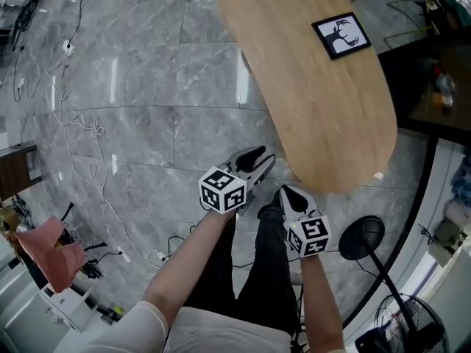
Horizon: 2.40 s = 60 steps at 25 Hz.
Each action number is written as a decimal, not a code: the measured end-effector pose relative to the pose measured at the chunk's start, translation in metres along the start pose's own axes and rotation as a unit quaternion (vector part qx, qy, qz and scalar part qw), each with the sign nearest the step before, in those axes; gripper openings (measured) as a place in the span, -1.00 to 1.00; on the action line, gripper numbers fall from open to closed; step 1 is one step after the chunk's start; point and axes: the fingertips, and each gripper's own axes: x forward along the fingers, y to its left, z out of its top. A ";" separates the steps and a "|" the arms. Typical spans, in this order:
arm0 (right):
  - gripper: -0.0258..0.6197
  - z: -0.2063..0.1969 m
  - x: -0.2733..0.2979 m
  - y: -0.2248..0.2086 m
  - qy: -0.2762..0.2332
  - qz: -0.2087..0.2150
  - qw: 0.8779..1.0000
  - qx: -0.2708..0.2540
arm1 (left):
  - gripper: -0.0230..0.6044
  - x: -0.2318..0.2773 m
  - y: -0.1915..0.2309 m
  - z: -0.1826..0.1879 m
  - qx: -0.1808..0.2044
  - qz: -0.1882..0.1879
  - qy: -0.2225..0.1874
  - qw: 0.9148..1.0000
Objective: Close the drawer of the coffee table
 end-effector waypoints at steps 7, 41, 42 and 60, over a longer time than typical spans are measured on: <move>-0.89 0.054 -0.052 0.034 -0.023 -0.020 0.999 -0.013 | -0.62 -0.052 -0.057 0.054 0.045 -0.004 -0.024 0.999; -0.89 0.250 -0.263 0.156 -0.129 -0.039 0.987 -0.088 | -0.91 -0.215 -0.275 0.218 0.163 -0.036 -0.073 0.983; -0.89 0.255 -0.268 0.158 -0.133 -0.039 0.986 -0.092 | -0.91 -0.218 -0.280 0.221 0.170 -0.037 -0.074 0.982; -0.89 0.331 -0.358 0.182 -0.261 -0.074 0.955 -0.118 | -0.91 -0.276 -0.342 0.291 0.248 -0.053 -0.127 0.959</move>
